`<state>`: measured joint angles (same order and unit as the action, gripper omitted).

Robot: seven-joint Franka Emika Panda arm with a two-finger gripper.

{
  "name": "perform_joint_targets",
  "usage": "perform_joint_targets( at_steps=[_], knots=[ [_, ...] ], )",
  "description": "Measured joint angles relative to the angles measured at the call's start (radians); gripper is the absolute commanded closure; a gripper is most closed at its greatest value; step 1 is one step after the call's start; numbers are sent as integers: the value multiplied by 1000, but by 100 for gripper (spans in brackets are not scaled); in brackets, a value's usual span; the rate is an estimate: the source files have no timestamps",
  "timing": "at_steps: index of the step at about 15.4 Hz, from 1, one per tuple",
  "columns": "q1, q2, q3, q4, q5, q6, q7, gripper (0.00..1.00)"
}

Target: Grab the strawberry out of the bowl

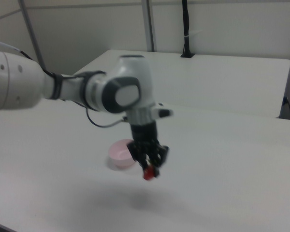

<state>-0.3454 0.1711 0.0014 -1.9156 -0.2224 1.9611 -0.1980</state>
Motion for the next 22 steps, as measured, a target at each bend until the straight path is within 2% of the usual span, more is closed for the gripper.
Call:
perform_joint_targets(
  at_steps=[3, 4, 6, 7, 11, 14, 16, 19, 22],
  knots=[
    [-121, 27, -2, -39, -3, 115, -129, 65],
    [-154, 36, -2, -58, -3, 156, -150, 61],
    [-193, 51, -2, -94, -4, 226, -167, 14],
    [-201, 60, -2, -108, -4, 250, -167, 0],
    [-213, 74, -2, -114, -3, 264, -160, 0],
    [-199, 45, 8, -77, 4, 183, -95, 0],
    [-140, -5, 16, -21, 42, 69, -36, 0],
    [2, -107, 25, 93, 119, -159, 97, 0],
    [117, -188, 28, 177, 166, -310, 243, 0]
  ],
)
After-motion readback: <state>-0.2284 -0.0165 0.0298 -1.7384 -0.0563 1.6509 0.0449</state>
